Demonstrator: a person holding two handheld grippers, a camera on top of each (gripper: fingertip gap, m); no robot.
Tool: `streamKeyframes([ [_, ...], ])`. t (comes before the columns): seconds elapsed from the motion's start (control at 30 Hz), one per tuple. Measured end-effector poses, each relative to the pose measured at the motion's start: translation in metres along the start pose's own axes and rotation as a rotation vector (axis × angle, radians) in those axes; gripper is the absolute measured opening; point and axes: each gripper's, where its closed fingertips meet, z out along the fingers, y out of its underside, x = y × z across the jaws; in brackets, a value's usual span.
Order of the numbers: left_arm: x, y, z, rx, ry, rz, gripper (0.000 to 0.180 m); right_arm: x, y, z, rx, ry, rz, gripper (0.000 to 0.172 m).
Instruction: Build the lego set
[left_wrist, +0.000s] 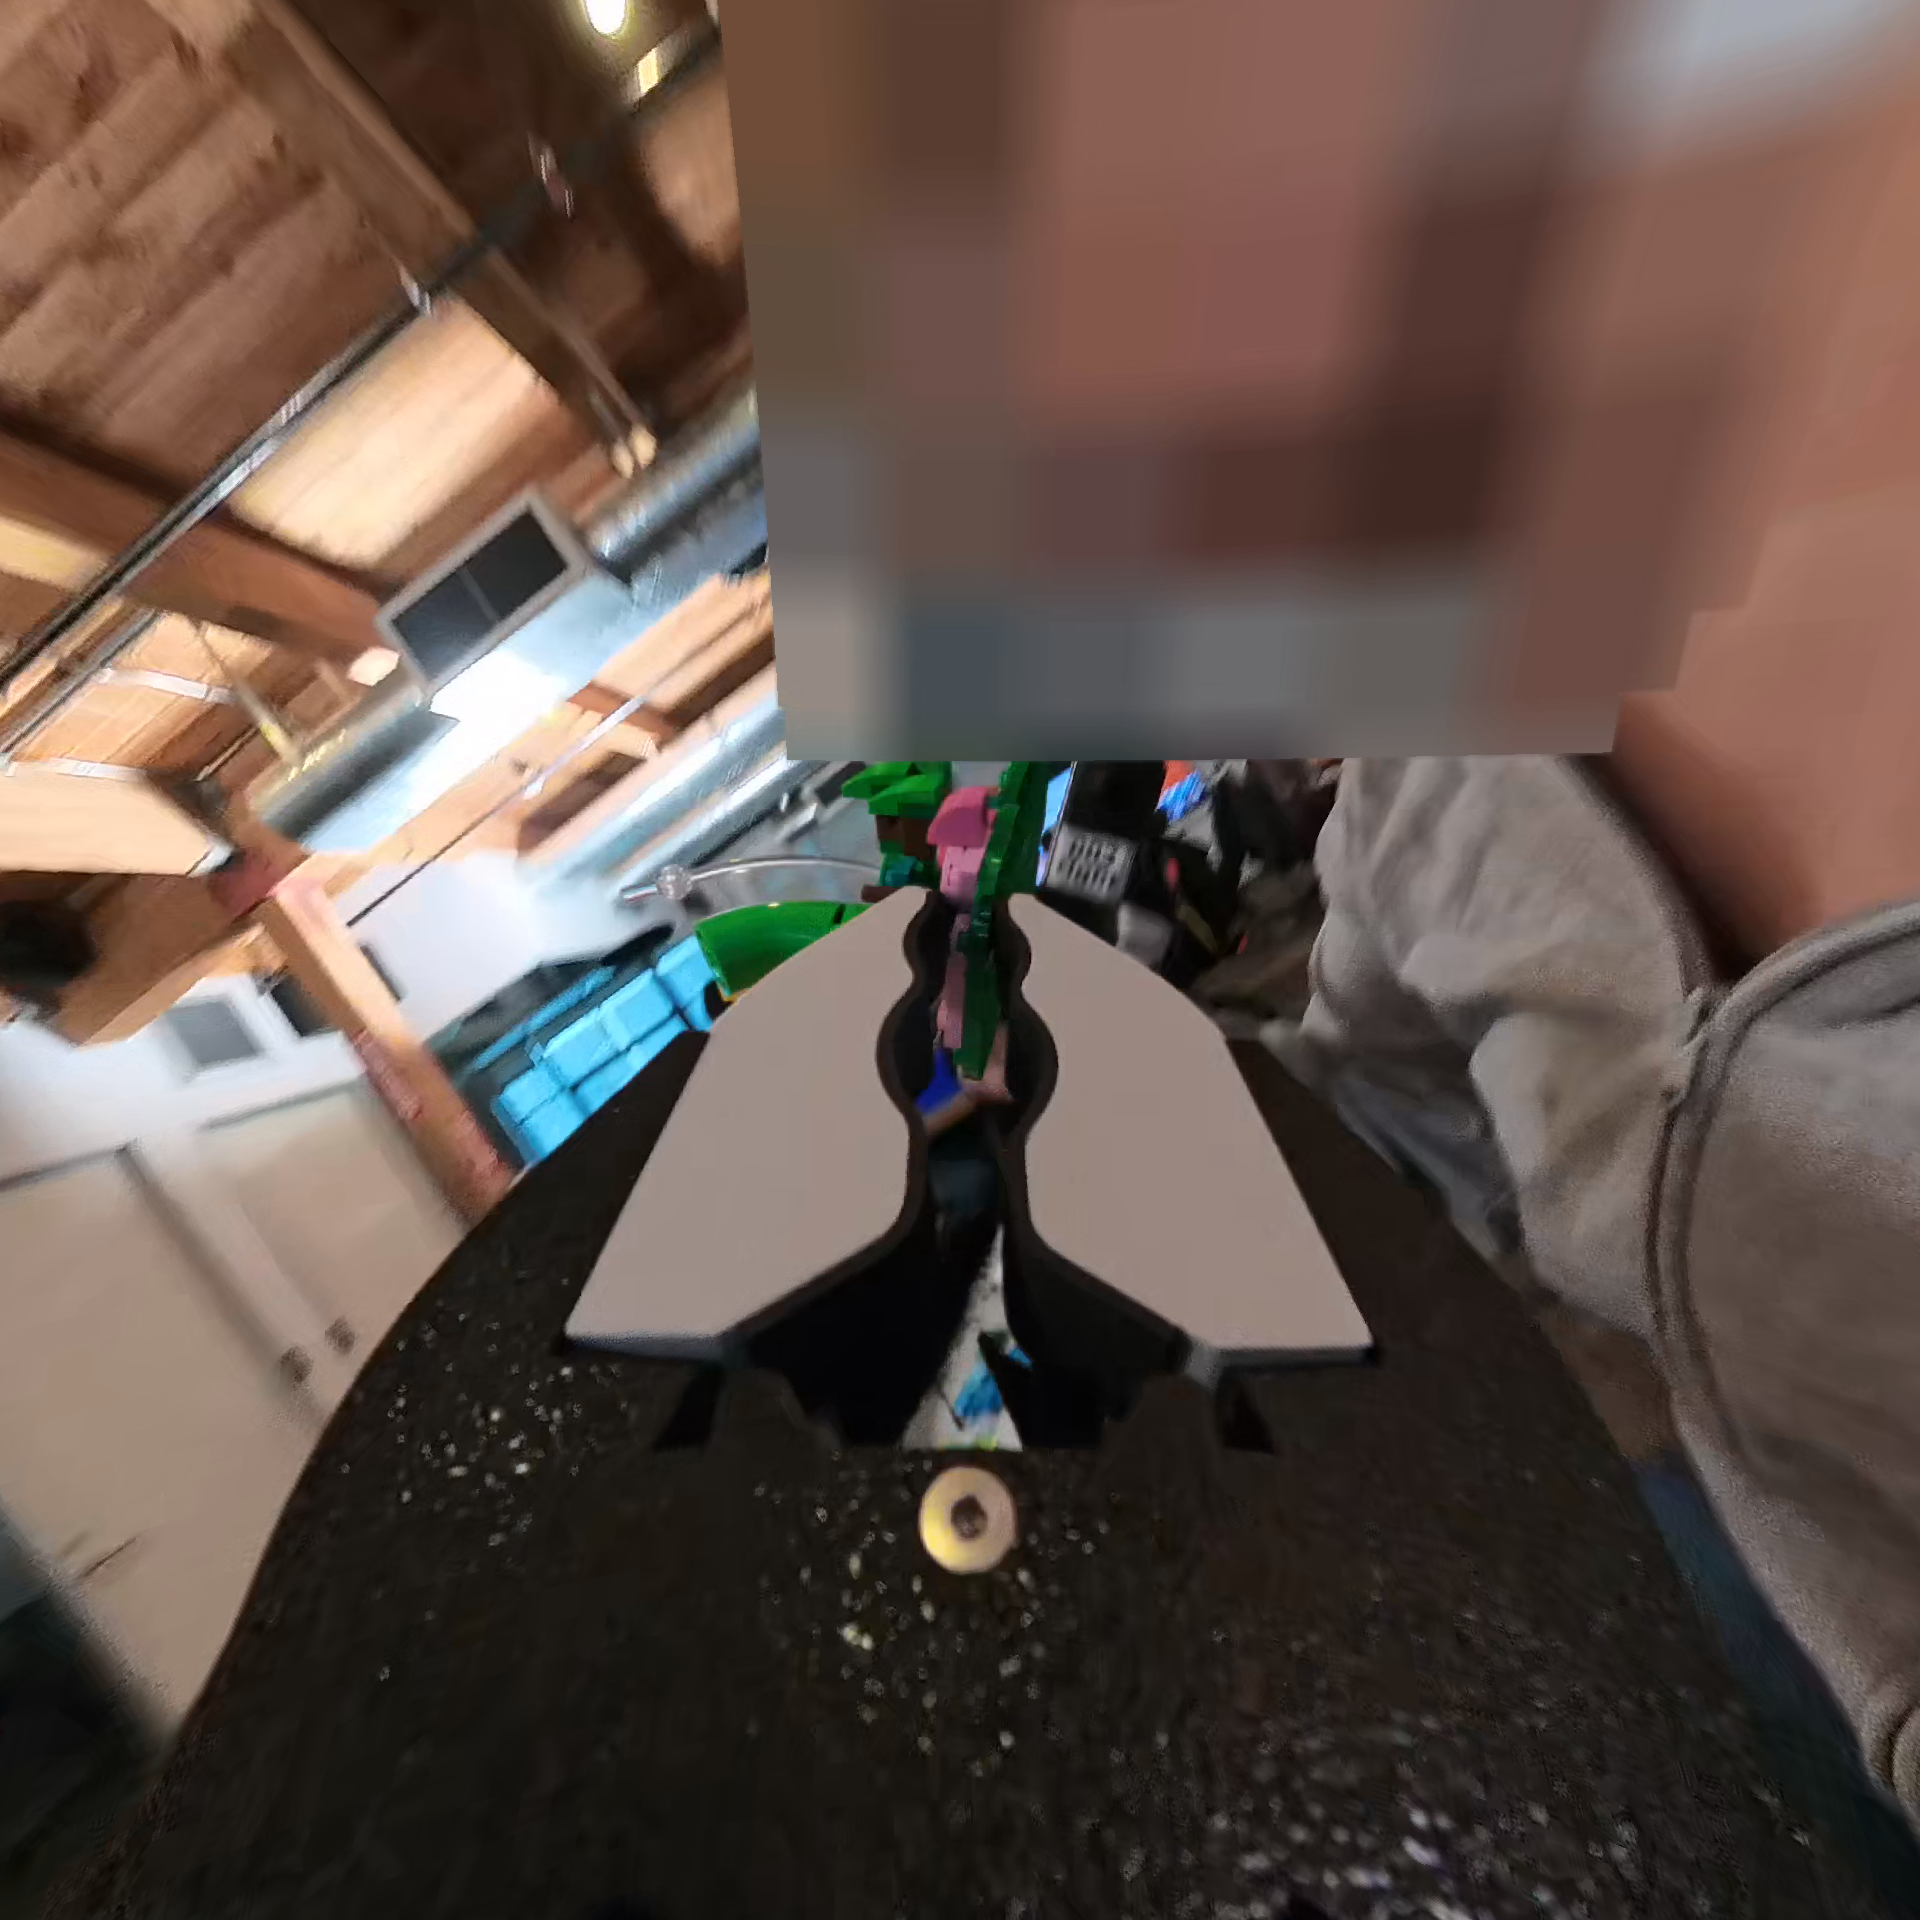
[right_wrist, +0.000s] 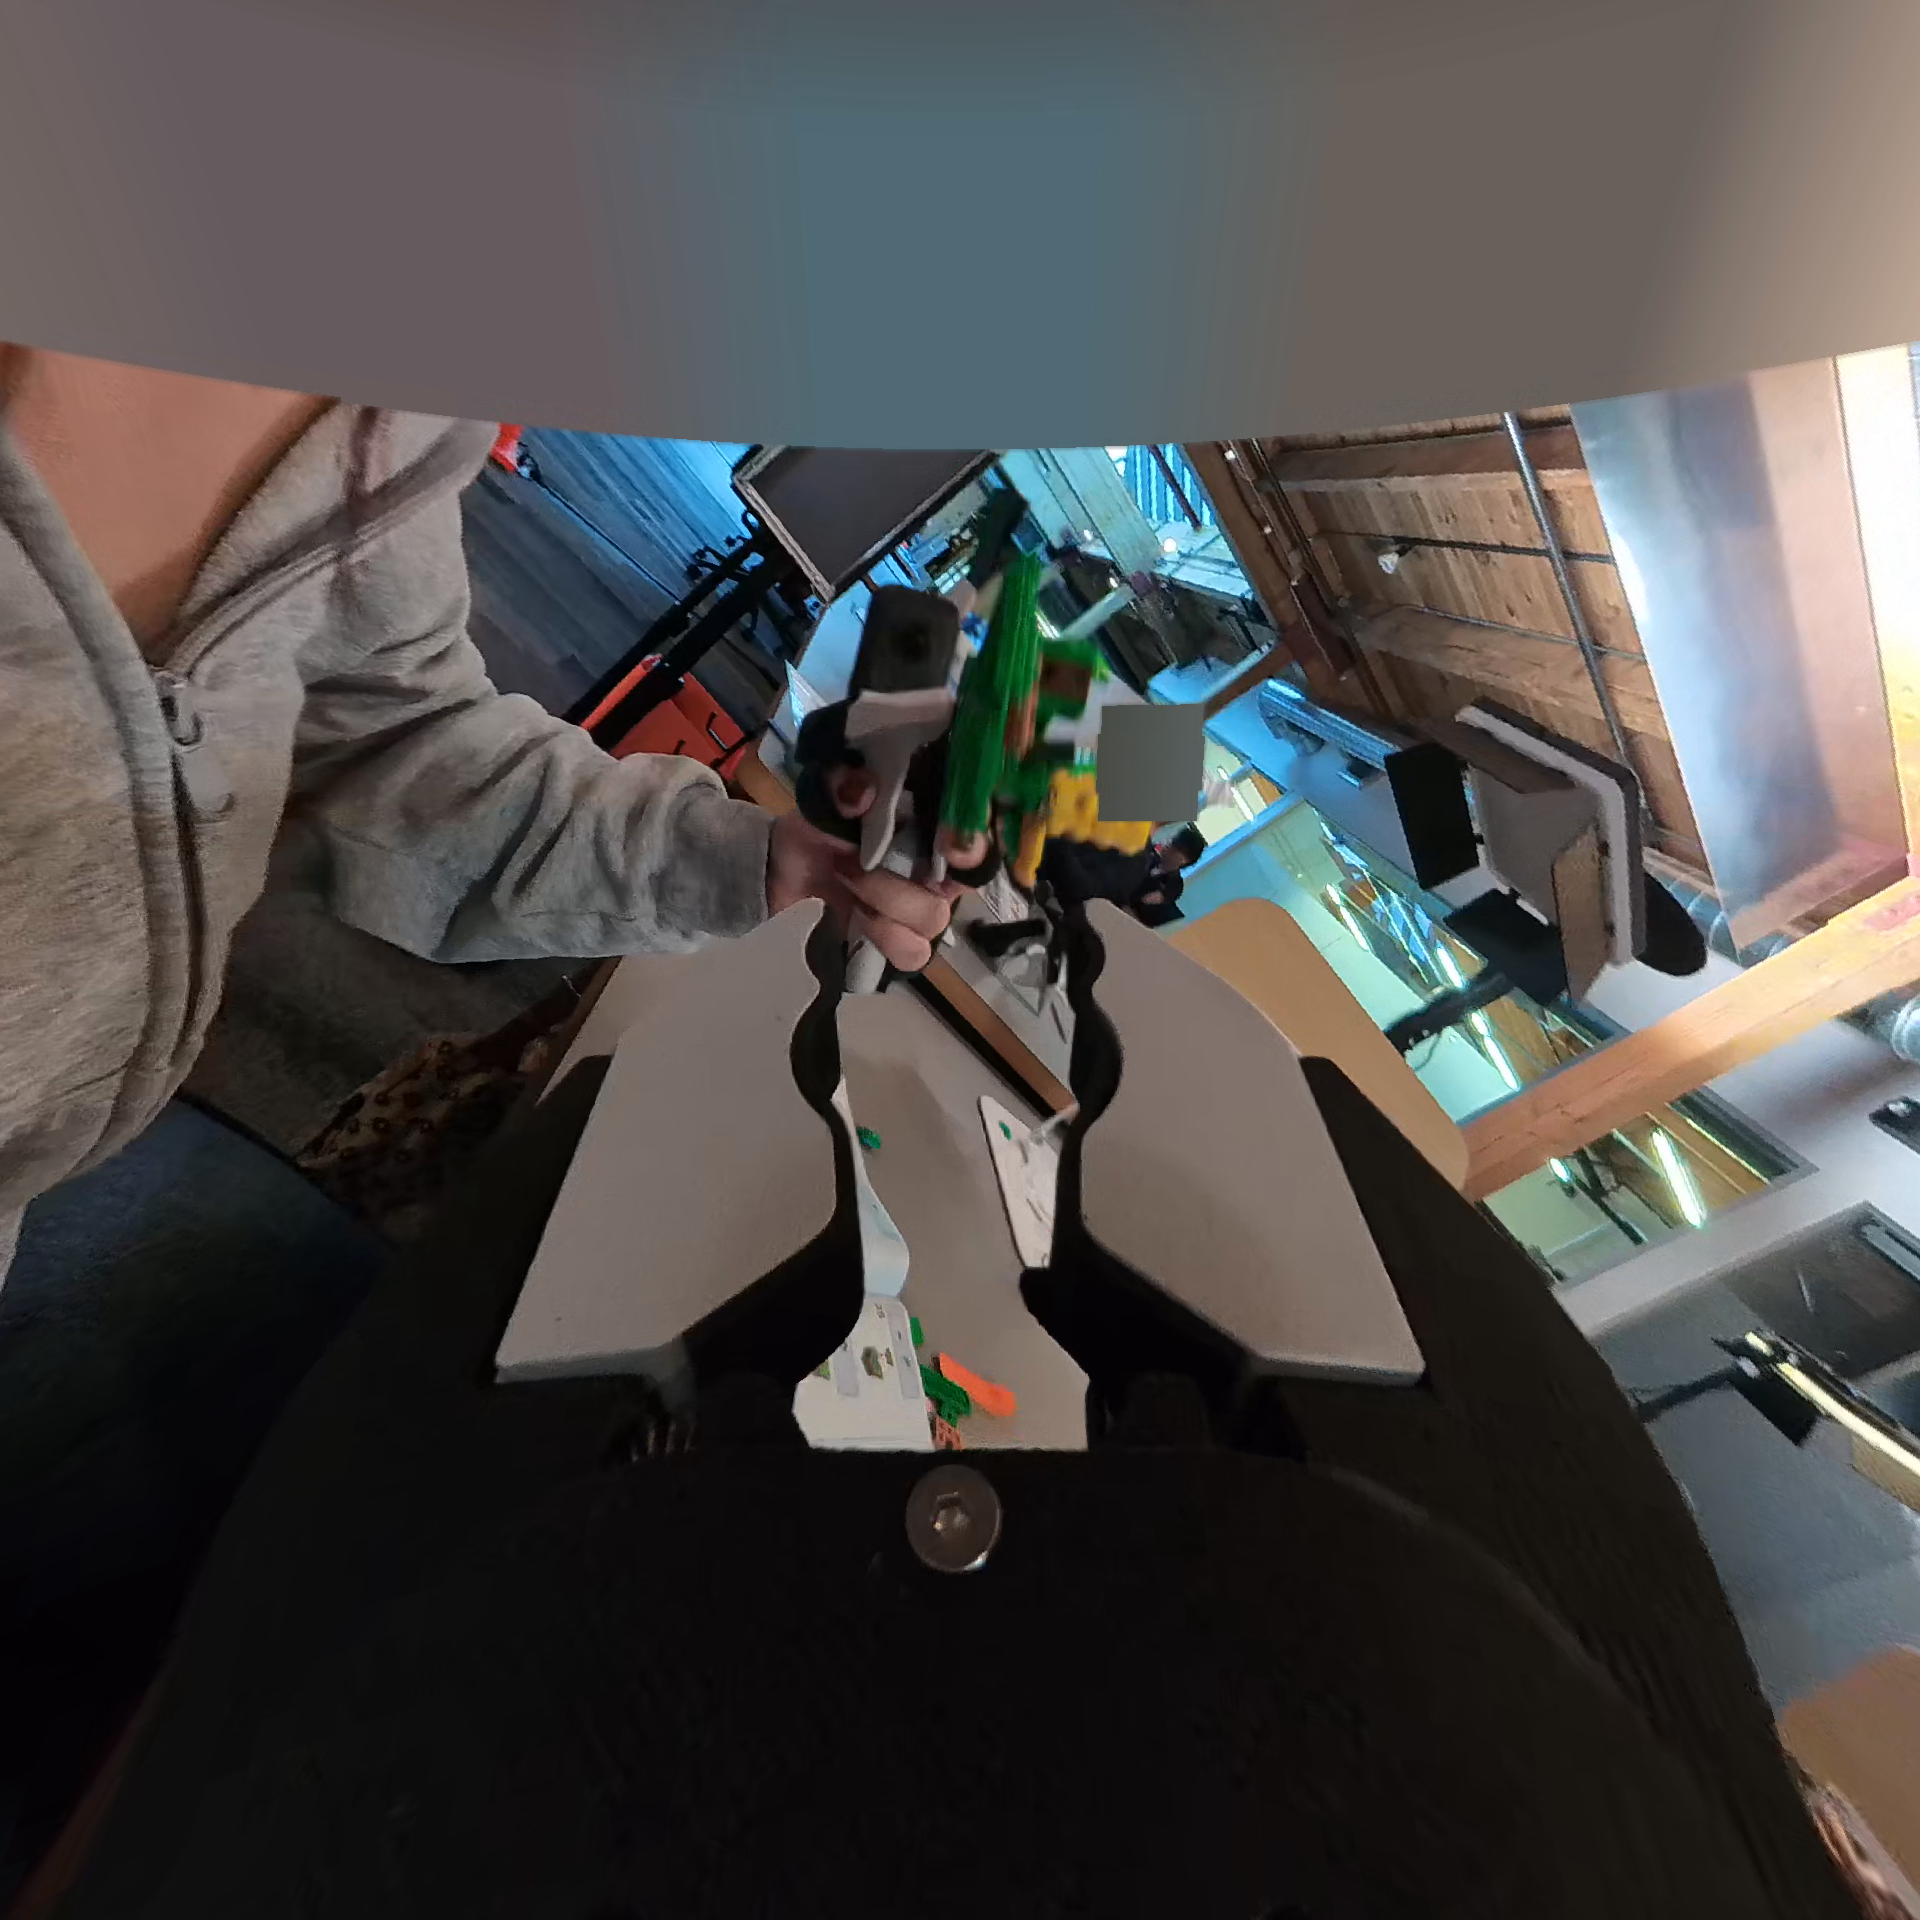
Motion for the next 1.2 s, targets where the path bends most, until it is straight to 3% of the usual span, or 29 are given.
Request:
streamKeyframes([
  [0.13, 0.001, 0.035, 0.008, -0.231, -0.016, 0.087, 0.007, 0.0, 0.009, 0.015, -0.112, 0.059, -0.031, 0.055],
  [0.37, 0.017, 0.054, 0.022, -0.293, 0.052, 0.083, 0.008, -0.011, 0.033, 0.036, -0.234, 0.047, 0.002, 0.067],
  [0.73, 0.022, 0.061, 0.026, -0.337, 0.076, 0.1, 0.008, -0.014, 0.045, 0.037, -0.242, 0.006, 0.097, 0.045],
  [1.2, 0.025, 0.066, 0.027, -0.366, 0.09, 0.099, 0.007, -0.009, 0.05, 0.034, -0.252, 0.024, 0.071, 0.035],
])
